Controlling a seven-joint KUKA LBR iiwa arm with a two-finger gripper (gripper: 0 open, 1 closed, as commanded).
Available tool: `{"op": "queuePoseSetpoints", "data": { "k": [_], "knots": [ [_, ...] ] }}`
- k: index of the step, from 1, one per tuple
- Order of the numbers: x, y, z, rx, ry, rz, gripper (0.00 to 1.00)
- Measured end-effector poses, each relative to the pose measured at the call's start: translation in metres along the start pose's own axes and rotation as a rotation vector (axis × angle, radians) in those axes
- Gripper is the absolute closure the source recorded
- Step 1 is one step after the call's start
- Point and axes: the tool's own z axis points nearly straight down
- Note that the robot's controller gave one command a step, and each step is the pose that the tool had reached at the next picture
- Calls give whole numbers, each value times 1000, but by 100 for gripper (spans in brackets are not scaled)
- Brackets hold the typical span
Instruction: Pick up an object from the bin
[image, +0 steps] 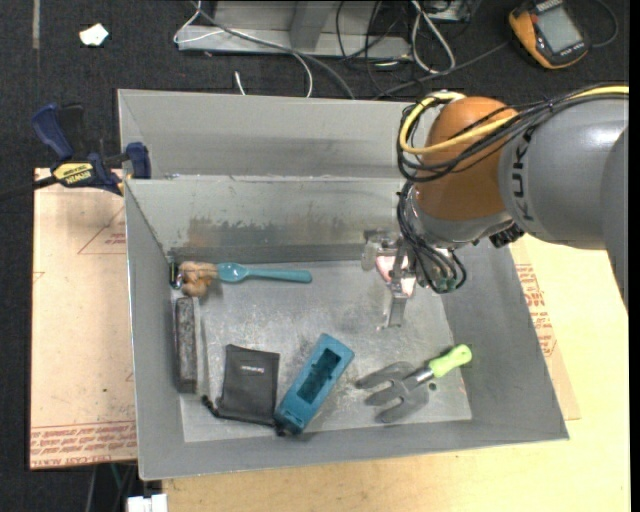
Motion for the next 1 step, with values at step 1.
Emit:
{"op": "queuePoseSetpoints", "data": {
  "k": [1],
  "knots": [
    [-2, 0, -5, 0, -8, 0, 0]
  ]
}}
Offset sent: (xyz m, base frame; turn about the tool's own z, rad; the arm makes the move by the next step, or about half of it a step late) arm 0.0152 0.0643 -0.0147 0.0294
